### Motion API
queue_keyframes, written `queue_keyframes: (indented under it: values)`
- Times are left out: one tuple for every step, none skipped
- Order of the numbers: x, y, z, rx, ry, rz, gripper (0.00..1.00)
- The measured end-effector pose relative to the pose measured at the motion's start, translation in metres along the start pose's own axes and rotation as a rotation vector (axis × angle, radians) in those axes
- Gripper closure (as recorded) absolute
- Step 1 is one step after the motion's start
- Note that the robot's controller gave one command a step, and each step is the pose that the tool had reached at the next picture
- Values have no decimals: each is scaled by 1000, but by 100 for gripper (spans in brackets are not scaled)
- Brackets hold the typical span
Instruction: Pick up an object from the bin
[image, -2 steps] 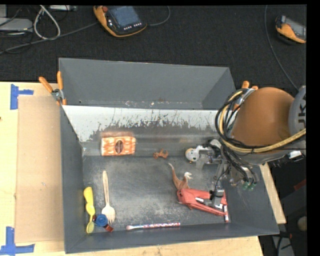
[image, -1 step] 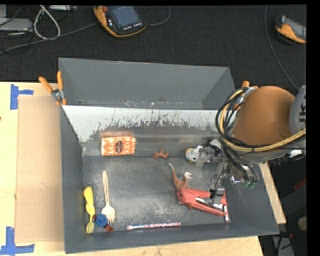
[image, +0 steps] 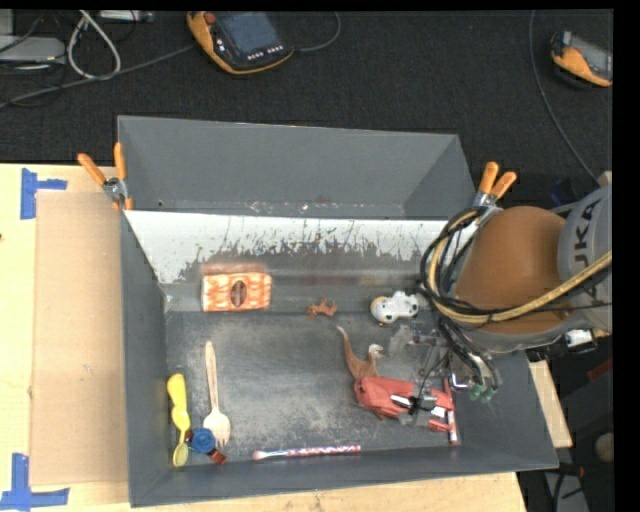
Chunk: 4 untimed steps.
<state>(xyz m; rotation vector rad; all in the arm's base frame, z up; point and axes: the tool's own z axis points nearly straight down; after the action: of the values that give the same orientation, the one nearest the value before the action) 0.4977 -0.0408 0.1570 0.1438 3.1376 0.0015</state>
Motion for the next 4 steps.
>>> queue_keyframes:
  values:
    - [7,-7,43,0,0,-184,0]
    - [-14,-28,83,-1,2,-252,0]
    - [-1,-24,89,-3,6,-213,100]
    - [-1,-24,88,-3,6,-214,100]
